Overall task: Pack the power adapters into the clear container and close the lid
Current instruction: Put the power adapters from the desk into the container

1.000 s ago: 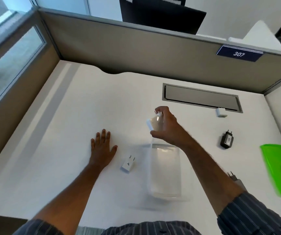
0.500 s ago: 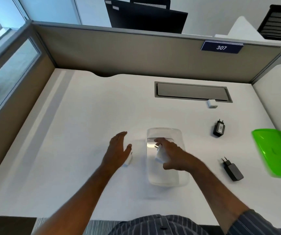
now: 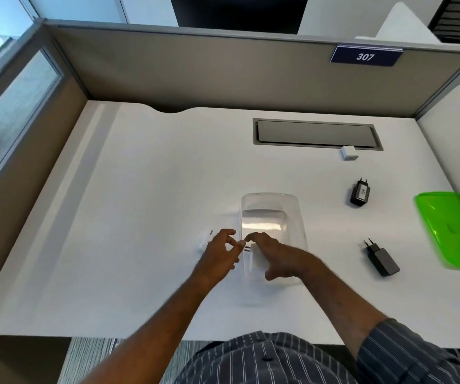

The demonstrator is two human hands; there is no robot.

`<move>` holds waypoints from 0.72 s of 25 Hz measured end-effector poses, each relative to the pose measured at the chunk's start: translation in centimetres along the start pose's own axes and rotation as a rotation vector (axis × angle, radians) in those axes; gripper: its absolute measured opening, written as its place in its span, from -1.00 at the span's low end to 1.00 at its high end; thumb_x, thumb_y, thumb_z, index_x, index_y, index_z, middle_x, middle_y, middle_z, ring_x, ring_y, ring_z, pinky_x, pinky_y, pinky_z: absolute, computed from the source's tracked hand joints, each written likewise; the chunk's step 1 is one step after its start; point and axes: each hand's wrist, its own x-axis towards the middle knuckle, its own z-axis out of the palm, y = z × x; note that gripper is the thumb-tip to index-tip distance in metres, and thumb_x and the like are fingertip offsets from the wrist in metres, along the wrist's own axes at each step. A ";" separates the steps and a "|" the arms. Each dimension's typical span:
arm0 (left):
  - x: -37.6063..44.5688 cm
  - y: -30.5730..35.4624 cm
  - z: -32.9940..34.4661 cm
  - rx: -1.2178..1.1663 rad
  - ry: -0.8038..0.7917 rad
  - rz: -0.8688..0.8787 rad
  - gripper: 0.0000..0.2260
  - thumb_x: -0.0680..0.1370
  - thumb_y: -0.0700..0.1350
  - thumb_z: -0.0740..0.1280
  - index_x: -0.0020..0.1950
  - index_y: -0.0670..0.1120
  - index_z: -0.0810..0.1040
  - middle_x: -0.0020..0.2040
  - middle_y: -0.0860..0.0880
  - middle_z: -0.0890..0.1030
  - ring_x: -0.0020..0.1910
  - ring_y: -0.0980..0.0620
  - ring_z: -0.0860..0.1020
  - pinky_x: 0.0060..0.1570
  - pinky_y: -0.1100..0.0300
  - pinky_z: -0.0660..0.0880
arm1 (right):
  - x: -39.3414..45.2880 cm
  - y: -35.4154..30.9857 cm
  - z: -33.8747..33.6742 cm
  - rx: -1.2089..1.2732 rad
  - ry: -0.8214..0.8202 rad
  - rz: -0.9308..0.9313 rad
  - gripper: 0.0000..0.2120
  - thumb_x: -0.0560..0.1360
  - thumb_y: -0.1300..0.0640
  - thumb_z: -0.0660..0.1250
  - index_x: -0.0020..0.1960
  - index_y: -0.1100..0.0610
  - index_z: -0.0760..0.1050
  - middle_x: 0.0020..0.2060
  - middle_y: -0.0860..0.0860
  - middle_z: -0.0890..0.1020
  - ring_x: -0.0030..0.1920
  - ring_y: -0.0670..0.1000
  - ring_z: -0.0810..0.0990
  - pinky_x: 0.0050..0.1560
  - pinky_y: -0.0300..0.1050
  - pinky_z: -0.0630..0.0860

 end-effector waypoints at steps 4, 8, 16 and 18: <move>-0.4 0.3 0.3 0.026 -0.038 -0.008 -0.58 0.63 0.14 0.31 0.43 0.00 0.39 0.13 -0.01 0.60 -0.21 0.07 0.71 -0.21 0.24 0.67 | 0.5 0.1 1.0 -0.060 -0.014 -0.008 -0.04 0.30 0.27 0.56 0.51 -0.01 0.08 0.32 0.07 0.44 0.21 0.10 0.47 0.12 -0.02 0.53; -0.4 0.4 0.3 0.035 -0.036 -0.010 -0.62 0.64 0.12 0.31 0.40 -0.02 0.43 0.14 -0.05 0.62 -0.22 0.04 0.71 -0.17 0.21 0.69 | 0.8 0.5 1.2 -0.045 -0.018 -0.030 -0.07 0.27 0.26 0.58 0.47 -0.02 0.13 0.27 0.05 0.49 0.19 0.10 0.48 0.15 0.09 0.55; -0.4 0.5 0.5 0.034 -0.016 -0.011 -0.66 0.65 0.07 0.31 0.38 -0.01 0.44 0.15 -0.07 0.62 -0.22 0.01 0.72 -0.15 0.22 0.69 | 0.6 1.4 0.8 -0.030 -0.027 -0.060 -0.38 0.40 0.28 0.52 0.36 0.01 0.35 0.28 0.01 0.55 0.22 0.08 0.52 0.17 -0.04 0.50; -0.4 0.4 0.5 0.037 -0.012 -0.002 -0.65 0.65 0.07 0.31 0.39 -0.01 0.43 0.15 -0.07 0.62 -0.21 0.02 0.71 -0.15 0.23 0.68 | 0.6 1.4 0.8 -0.003 -0.005 -0.069 -0.43 0.44 0.29 0.48 0.37 0.02 0.37 0.32 -0.02 0.53 0.28 0.04 0.50 0.18 -0.12 0.45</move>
